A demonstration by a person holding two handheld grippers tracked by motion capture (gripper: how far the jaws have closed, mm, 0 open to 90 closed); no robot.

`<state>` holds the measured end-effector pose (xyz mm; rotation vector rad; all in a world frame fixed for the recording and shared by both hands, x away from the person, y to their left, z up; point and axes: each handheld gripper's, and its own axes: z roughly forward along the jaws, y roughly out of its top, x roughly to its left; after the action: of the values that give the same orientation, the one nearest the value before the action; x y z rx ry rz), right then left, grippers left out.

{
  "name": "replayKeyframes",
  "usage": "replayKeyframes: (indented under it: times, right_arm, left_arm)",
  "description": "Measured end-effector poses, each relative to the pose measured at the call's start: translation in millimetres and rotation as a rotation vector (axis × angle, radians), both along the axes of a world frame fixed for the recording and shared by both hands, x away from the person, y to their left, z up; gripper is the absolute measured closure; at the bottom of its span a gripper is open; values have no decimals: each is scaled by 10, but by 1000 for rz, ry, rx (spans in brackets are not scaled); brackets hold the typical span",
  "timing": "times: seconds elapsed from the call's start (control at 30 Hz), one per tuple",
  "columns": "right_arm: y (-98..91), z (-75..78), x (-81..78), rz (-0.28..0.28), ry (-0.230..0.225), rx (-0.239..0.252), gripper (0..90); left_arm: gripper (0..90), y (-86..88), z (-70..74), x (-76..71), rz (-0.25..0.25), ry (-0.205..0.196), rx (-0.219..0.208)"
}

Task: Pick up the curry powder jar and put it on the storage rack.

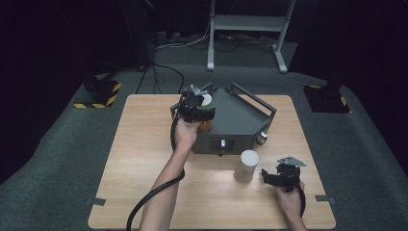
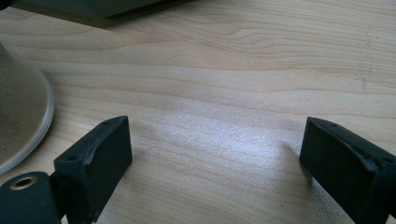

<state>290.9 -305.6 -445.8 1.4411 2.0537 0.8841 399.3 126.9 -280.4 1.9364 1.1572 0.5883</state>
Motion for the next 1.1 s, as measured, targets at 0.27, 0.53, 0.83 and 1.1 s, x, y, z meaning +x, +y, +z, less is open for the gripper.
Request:
replayKeyframes:
  times: [0.27,0.53,0.83,1.1]
  right_arm:
    - [-1,0,1,1,0,1,88]
    - [0,1,1,0,1,1,88]
    - [1,1,1,1,0,0,88]
    - [3,1,0,0,1,0,88]
  left_arm:
    - [275,16,10,-5,3,-1,-22]
    - [95,21,74,-145,8,-18,-16]
    - [77,192,51,-292,14,-10,-54]
    - [70,396,-35,-484,3,-12,-87]
